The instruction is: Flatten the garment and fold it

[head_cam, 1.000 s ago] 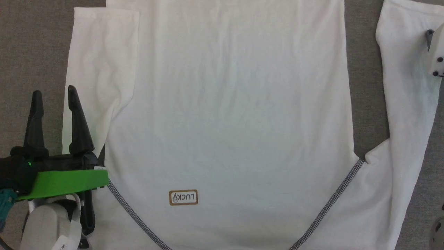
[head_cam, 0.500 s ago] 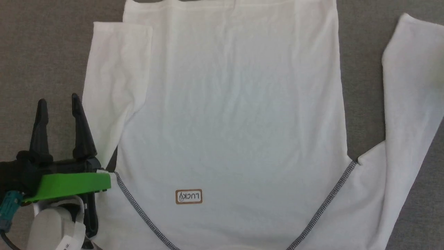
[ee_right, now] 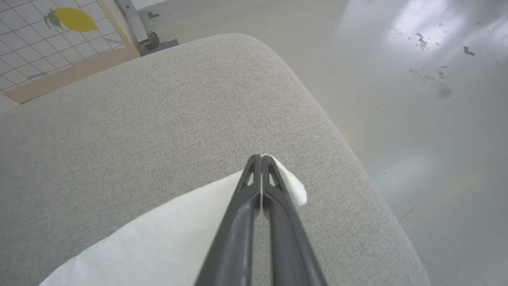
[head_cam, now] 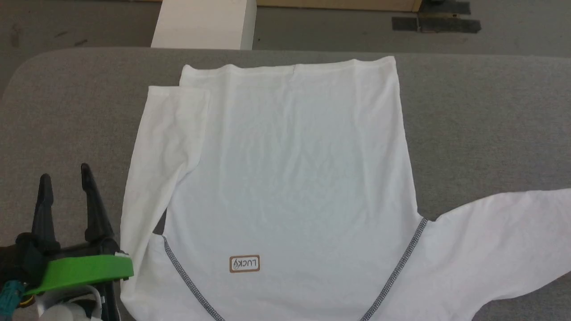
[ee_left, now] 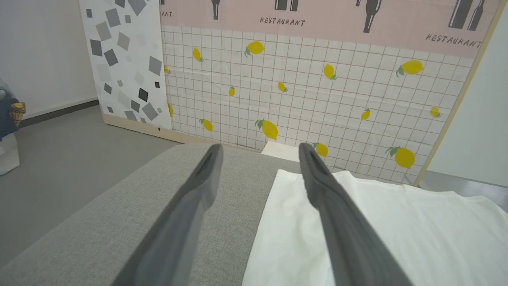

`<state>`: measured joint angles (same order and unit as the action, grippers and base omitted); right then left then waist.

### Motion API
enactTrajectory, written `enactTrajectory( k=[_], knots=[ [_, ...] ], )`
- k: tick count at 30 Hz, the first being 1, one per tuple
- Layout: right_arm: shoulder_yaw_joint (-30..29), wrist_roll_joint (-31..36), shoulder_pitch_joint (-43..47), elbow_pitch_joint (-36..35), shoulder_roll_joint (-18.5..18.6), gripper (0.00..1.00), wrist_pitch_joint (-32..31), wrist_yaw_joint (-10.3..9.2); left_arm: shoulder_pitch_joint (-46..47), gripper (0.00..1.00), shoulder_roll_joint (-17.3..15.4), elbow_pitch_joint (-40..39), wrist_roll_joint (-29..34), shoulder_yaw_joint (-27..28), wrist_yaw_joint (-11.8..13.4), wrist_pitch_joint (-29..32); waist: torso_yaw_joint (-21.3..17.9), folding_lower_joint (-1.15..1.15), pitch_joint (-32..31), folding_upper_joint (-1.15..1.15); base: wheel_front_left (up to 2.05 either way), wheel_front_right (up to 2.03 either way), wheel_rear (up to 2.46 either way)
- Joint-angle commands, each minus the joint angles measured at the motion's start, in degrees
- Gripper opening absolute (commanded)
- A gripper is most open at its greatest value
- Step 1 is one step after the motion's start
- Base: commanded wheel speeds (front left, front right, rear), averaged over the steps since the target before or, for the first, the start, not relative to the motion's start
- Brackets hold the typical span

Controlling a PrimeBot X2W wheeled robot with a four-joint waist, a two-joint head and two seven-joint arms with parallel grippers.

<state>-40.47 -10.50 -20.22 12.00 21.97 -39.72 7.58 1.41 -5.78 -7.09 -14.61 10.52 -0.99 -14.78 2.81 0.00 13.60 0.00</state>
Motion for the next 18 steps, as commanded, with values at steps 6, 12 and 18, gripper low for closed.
enactTrajectory(
  k=[6, 12, 18],
  knots=[
    [1.25, -0.67, 1.95, -4.59, 0.34, 0.0, 1.58, -0.09, -2.21, 1.0, 0.76, -0.92, 0.94, 1.01, -0.3, -0.21, -2.17, 0.0, -5.18, 0.0, 0.0, 0.0, 0.0],
    [12.43, -6.05, 3.43, -14.96, 1.08, 0.0, 2.02, -0.09, -2.57, 1.0, 0.94, -0.86, 1.42, 0.92, -0.68, -0.21, -0.86, 0.0, -7.14, 0.0, 0.0, 0.0, 0.0],
    [27.96, -11.19, 5.33, -24.49, -1.02, 0.0, -0.38, -0.09, -3.34, 1.0, 1.04, -0.82, 1.55, 1.0, -0.65, -0.22, -0.05, 0.0, -8.38, 0.0, 0.0, 0.0, 0.0]
  ],
)
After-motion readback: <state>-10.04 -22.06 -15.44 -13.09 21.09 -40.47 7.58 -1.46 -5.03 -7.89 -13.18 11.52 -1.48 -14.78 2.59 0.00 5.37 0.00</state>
